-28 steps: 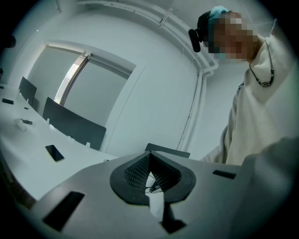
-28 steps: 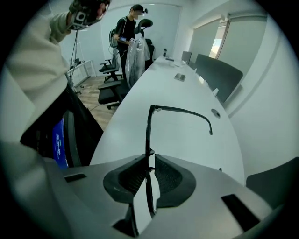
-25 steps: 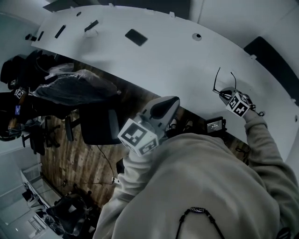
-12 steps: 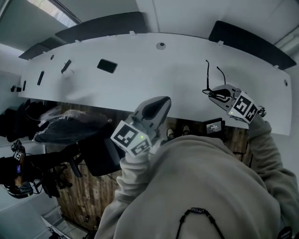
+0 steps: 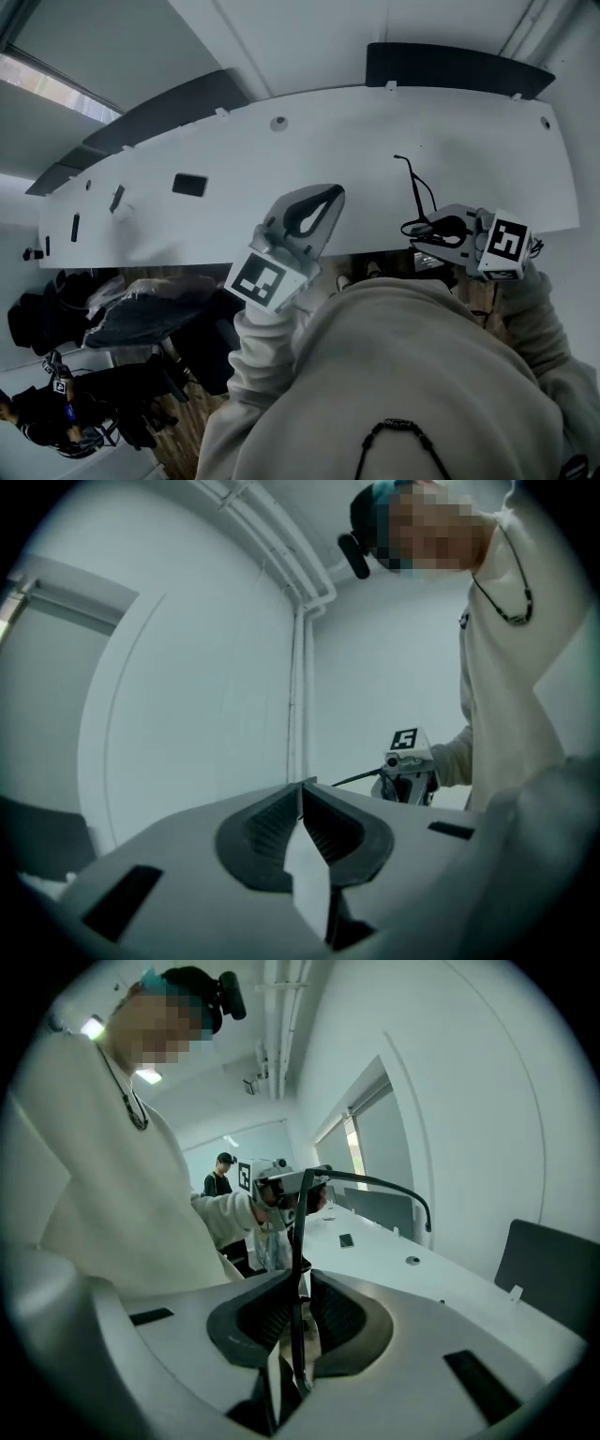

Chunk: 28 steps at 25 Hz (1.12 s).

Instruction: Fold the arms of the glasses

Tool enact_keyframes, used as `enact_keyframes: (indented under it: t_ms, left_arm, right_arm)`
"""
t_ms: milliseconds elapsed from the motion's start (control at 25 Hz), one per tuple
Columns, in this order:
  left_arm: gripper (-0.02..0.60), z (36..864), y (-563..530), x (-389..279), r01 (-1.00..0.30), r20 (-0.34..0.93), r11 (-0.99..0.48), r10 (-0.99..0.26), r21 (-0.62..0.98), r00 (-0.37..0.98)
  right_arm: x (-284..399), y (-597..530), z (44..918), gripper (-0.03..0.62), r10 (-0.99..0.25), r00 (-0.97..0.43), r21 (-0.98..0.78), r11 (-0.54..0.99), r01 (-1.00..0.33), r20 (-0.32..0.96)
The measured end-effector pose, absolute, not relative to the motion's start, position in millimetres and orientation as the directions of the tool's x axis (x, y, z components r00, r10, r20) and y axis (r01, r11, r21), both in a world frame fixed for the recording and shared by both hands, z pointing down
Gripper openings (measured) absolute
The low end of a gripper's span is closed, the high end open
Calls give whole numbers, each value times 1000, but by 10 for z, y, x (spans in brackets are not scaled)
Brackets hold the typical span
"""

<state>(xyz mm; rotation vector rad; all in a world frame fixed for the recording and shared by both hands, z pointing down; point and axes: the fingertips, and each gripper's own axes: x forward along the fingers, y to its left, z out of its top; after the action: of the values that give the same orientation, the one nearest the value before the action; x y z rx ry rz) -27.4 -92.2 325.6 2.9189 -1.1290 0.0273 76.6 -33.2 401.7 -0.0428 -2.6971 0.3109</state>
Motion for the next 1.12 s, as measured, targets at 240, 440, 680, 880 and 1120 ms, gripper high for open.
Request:
enact_keyframes:
  t_ms: [240, 440, 680, 880, 1120]
  left_arm:
    - [244, 3186, -1001, 317, -519, 131, -821, -557, -239, 820]
    - [244, 3235, -1092, 549, -472, 214, -795, -573, -381, 791]
    - [109, 3240, -1017, 697, -459, 221, -759, -599, -462, 769]
    - [17, 3163, -1002, 688, -484, 204, -756, -609, -441, 766]
    - [15, 3102, -958, 686, -479, 204, -775, -591, -412, 781]
  right_arm:
    - [744, -1, 3396, 66, 162, -969, -380, 921, 81, 186]
    - [685, 191, 3005, 66, 235, -972, -438, 877, 199, 29]
    - [713, 217, 3024, 66, 238, -971, -453, 869, 202, 23]
    - [738, 186, 2949, 66, 223, -975, -442, 875, 198, 3]
    - [749, 147, 2899, 66, 214, -977, -419, 886, 199, -12]
